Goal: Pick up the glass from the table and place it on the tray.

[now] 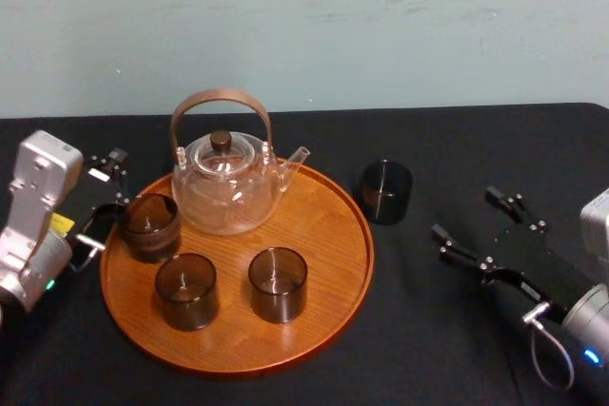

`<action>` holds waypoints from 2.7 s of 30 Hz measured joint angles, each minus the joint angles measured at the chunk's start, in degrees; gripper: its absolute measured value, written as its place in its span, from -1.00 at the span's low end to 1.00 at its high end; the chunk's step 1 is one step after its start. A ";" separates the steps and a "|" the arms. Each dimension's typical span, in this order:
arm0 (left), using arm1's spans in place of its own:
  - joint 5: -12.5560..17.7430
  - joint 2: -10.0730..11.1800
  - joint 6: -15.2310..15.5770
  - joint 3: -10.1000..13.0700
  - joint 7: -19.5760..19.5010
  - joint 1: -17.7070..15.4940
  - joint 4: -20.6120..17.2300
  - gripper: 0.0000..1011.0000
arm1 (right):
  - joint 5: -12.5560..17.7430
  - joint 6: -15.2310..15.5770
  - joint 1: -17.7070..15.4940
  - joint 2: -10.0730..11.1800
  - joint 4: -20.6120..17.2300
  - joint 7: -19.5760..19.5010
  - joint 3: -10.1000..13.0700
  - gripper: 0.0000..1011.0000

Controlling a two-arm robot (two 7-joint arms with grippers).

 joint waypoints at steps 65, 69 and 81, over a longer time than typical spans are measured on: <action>0.00 0.00 0.00 0.00 0.00 0.00 0.00 -1.00 | -3.68 2.07 27.00 -6.82 28.12 8.67 -9.87 0.98; 0.00 0.00 0.00 0.00 0.00 0.00 0.00 -1.00 | -3.21 1.94 28.08 -7.31 29.81 9.15 -10.15 0.98; 0.00 0.00 0.00 0.00 0.00 0.00 0.00 -1.00 | -2.35 1.78 30.46 -8.11 33.43 10.41 -11.33 0.98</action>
